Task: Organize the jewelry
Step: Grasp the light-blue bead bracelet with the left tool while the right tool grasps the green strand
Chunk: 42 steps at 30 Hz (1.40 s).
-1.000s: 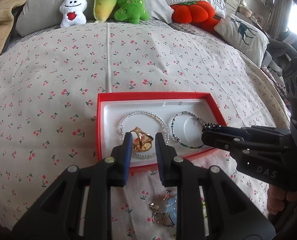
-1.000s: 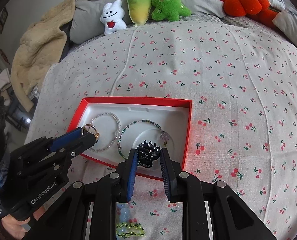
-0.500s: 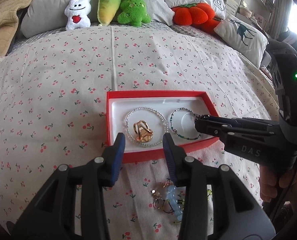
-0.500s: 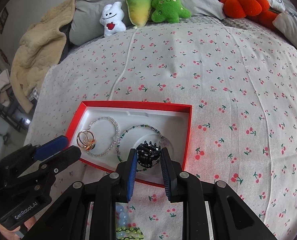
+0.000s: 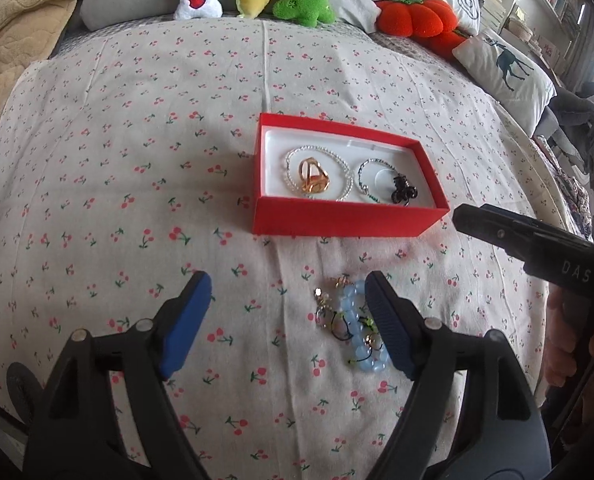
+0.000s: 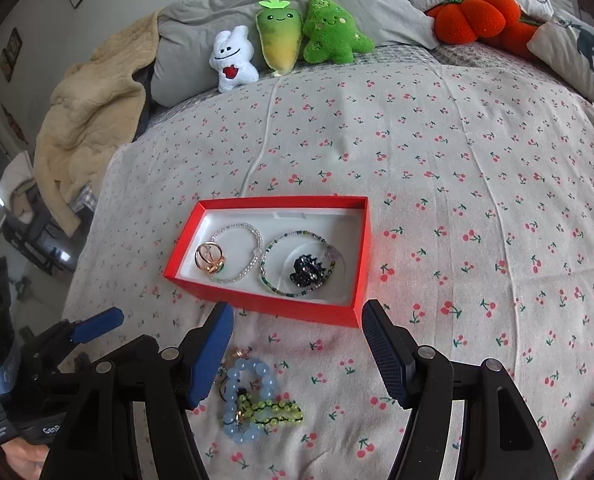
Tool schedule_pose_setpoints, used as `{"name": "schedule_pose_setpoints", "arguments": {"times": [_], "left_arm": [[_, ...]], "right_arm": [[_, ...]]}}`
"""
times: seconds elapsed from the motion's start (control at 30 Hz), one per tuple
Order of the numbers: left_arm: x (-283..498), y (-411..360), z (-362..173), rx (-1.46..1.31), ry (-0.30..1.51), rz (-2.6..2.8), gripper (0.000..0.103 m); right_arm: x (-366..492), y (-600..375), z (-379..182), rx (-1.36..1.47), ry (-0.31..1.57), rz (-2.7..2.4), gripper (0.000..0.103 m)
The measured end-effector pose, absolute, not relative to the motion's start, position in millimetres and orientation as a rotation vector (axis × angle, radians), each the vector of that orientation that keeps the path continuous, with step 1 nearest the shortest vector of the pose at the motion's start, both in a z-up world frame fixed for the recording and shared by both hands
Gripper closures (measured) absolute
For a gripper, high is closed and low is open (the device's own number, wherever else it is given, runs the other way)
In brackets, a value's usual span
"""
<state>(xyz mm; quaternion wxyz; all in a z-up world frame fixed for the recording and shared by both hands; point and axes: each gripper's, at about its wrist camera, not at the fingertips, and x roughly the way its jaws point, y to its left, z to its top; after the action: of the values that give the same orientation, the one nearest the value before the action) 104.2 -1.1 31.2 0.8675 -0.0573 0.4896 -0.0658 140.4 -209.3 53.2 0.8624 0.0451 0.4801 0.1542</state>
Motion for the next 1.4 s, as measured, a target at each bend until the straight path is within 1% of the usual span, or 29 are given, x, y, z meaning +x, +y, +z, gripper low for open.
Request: {"name": "schedule_pose_setpoints", "arguments": {"times": [0.1, 0.13, 0.23, 0.33, 0.43, 0.57, 0.7, 0.9, 0.97, 1.03, 1.1, 1.13, 1.17, 1.2, 1.33, 1.4], "left_arm": [[94, 3, 28, -0.12, 1.039, -0.097, 0.023], [90, 3, 28, -0.109, 1.037, -0.085, 0.022], [82, 1, 24, -0.062, 1.032, -0.074, 0.021], [74, -3, 18, -0.022, 1.029, -0.091, 0.021], [70, -5, 13, 0.017, 1.026, -0.103, 0.021], [68, -5, 2, 0.018, 1.046, -0.125, 0.021], [72, -5, -7, 0.017, 1.061, -0.158, 0.021], [82, -6, -18, -0.114, 1.098, -0.279, 0.021], [85, -11, -19, -0.129, 1.101, -0.313, 0.029], [88, -15, -18, -0.13, 1.1, -0.331, 0.046], [90, -17, -15, -0.152, 1.1, -0.344, 0.056], [92, -16, -15, -0.164, 1.099, -0.352, 0.06], [93, -17, -14, -0.17, 1.1, -0.358, 0.062], [94, -18, -13, -0.171, 1.1, -0.364, 0.064], [100, -21, -14, -0.173, 1.097, -0.375, 0.069], [102, -23, -16, -0.174, 1.106, -0.382, 0.07]], "right_arm": [[129, -212, 55, 0.067, 1.019, 0.264, 0.033], [126, -211, 55, 0.065, 1.018, 0.258, 0.029], [112, -208, 53, 0.039, 0.996, 0.235, 0.027], [97, -201, 43, -0.031, 0.979, 0.243, 0.021], [92, -195, 24, -0.11, 1.02, 0.259, 0.021], [98, -204, 4, -0.077, 1.077, 0.251, 0.021], [105, -215, -4, -0.034, 1.103, 0.246, 0.021], [112, -213, -14, -0.031, 1.156, 0.274, 0.021], [113, -208, -17, -0.047, 1.164, 0.29, 0.021], [113, -205, -17, -0.048, 1.155, 0.302, 0.021], [113, -201, -15, -0.033, 1.146, 0.326, 0.022], [112, -200, -14, -0.023, 1.143, 0.343, 0.026], [111, -197, -14, -0.017, 1.145, 0.363, 0.033], [111, -195, -14, -0.015, 1.151, 0.382, 0.035], [112, -185, -26, -0.032, 1.195, 0.41, 0.053], [111, -180, -30, -0.071, 1.193, 0.398, 0.056]]}}
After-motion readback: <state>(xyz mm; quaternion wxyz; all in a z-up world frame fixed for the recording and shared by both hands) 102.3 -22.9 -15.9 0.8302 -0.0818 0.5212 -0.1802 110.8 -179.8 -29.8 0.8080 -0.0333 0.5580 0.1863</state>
